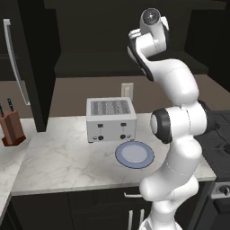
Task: Move the hot dog bun to the plate on the dining table and place the condiment next to that plate. Then navigate to the fridge and take the sausage and place it on the plate as well.
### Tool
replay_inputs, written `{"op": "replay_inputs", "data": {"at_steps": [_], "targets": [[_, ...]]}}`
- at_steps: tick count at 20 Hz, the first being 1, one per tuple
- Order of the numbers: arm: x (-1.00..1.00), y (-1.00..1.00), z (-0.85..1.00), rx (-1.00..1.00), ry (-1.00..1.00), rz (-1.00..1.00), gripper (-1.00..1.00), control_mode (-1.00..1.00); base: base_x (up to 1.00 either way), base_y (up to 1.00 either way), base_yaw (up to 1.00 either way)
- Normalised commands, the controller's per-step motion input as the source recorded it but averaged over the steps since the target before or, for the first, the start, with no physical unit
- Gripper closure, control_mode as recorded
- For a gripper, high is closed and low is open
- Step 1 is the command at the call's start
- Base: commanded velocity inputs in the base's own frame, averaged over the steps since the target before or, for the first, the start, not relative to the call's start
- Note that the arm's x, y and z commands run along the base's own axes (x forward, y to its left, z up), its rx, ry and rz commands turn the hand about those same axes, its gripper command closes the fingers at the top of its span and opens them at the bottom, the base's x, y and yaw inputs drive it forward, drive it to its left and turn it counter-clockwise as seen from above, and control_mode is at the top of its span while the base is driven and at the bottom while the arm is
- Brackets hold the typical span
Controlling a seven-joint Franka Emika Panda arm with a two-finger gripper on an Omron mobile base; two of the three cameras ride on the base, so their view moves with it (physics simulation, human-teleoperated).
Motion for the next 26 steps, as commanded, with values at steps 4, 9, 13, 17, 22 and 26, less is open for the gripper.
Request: {"op": "replay_inputs", "data": {"at_steps": [4, 9, 13, 17, 22, 26], "targets": [[0.01, 0.0, -0.41, 0.05, 0.09, 0.04, 1.0, -1.0, 0.0, 0.0, 0.0], [-0.05, 0.03, -0.19, 0.04, 0.03, 0.04, 1.0, -1.0, 0.0, 0.0, 0.0], [-0.54, 0.38, 0.15, 0.0, -0.1, 0.04, 1.0, -1.0, 0.0, 0.0, 0.0], [-0.73, 0.57, 0.26, 0.0, -0.16, 0.01, 1.0, -1.0, 0.0, 0.0, 0.0], [-1.0, 0.4, 0.39, 0.0, -0.02, 0.0, 1.0, -1.0, 0.0, 0.0, 0.0], [-1.0, 0.11, 0.29, 0.02, 0.08, 0.0, 1.0, -1.0, 0.0, 0.0, 0.0]]}}
